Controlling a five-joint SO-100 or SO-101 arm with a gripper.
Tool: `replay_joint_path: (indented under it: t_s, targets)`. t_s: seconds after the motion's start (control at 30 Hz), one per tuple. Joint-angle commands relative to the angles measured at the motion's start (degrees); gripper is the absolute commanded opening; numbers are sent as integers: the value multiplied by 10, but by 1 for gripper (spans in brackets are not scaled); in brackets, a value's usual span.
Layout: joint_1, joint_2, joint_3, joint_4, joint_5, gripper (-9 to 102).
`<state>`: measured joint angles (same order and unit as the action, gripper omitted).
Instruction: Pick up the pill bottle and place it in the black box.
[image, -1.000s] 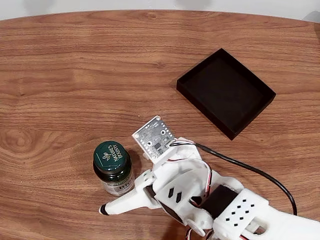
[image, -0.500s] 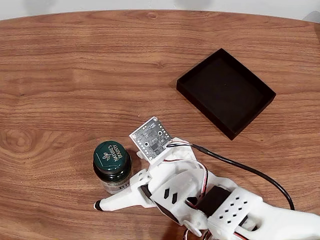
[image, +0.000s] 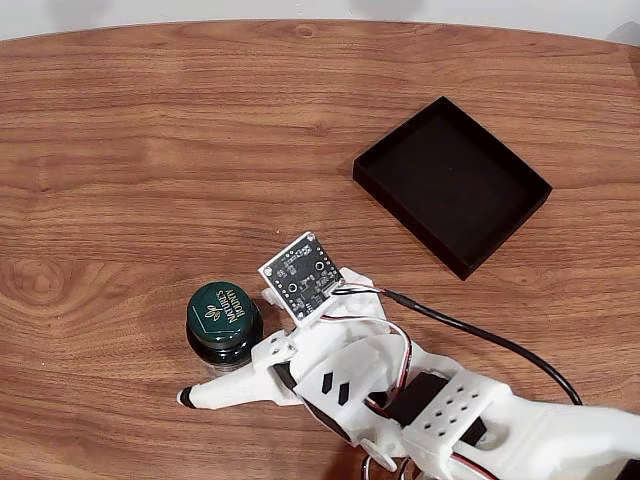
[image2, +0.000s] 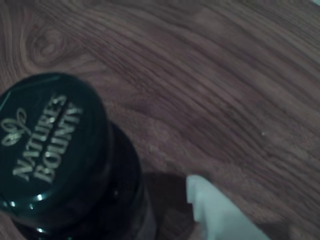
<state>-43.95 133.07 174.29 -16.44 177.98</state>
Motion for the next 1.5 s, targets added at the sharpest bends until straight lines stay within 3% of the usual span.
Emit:
replay_joint_path:
  t_s: [0.0,0.7,1.47]
  targets:
    - [-1,-13,-18,-48,2,52]
    - [-27,-158,-19,-211,-19,50]
    - [-26,-235,-56,-257,-35,48]
